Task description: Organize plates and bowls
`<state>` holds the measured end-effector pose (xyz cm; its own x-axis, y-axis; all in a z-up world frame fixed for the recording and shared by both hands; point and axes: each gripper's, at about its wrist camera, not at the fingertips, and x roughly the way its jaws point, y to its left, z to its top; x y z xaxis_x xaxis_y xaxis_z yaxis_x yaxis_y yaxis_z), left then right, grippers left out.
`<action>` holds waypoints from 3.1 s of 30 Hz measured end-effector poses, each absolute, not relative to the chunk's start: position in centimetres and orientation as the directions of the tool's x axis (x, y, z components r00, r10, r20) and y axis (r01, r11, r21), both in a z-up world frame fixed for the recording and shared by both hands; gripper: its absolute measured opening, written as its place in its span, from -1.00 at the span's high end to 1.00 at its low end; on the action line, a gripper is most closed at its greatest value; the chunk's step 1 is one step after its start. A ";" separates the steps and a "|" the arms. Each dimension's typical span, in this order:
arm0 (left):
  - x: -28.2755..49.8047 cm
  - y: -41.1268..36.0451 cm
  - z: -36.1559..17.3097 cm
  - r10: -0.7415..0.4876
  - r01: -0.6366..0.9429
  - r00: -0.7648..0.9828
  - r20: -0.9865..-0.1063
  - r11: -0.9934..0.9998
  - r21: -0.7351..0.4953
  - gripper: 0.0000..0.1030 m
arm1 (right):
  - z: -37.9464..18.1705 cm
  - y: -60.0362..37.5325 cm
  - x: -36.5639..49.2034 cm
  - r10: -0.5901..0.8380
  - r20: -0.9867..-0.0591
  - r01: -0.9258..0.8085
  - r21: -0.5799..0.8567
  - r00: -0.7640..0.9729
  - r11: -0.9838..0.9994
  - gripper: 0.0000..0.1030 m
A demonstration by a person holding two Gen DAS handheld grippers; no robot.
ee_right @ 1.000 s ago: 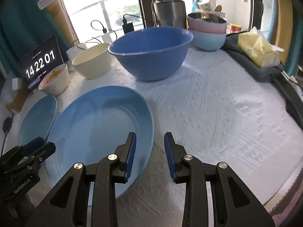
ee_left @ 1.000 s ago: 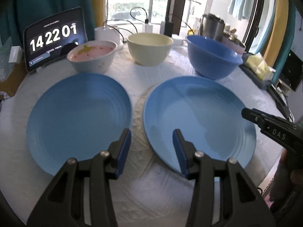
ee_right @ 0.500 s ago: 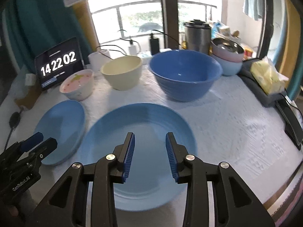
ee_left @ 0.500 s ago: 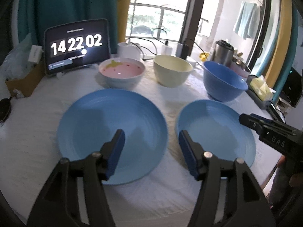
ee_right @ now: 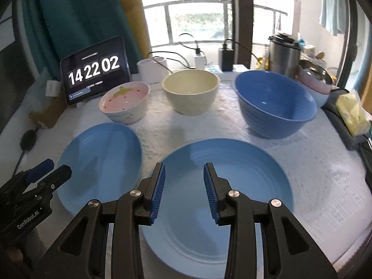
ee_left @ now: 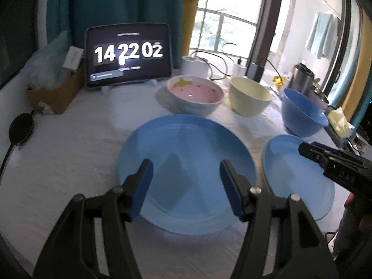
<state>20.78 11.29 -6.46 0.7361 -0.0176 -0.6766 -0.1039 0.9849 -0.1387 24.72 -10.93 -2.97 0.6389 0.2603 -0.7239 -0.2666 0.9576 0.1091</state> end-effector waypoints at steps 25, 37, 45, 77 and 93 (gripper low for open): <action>24.5 18.0 -10.5 0.065 -0.223 0.667 -0.743 0.968 -0.115 -0.20 | -6.1 -3.1 30.5 0.317 -0.780 -0.362 0.126 0.539 0.924 0.02; 25.7 17.1 -12.9 0.060 -0.202 0.607 -0.792 0.976 -0.080 -0.36 | -9.2 -1.1 32.4 0.288 -0.849 -0.370 0.119 0.443 0.921 -0.05; 25.8 16.2 -12.8 0.055 -0.152 0.608 -0.792 0.987 -0.048 -0.35 | -9.6 0.5 31.8 0.293 -0.850 -0.412 0.099 0.438 0.906 -0.06; 23.0 11.6 -8.0 0.065 -0.188 0.661 -0.748 0.979 -0.081 -0.05 | -5.2 -6.7 28.3 0.407 -0.751 -0.425 0.186 0.519 0.886 0.47; 22.8 5.7 -6.5 0.037 -0.109 0.679 -0.733 0.993 -0.051 -0.05 | -4.7 -12.9 27.0 0.399 -0.724 -0.355 0.224 0.563 0.908 0.47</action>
<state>22.80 5.74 -6.52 0.6794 0.0372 -0.7328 -0.1092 0.9927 -0.0509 26.95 -12.88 -4.74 0.5634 0.3989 -0.7235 -0.3551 0.9076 0.2238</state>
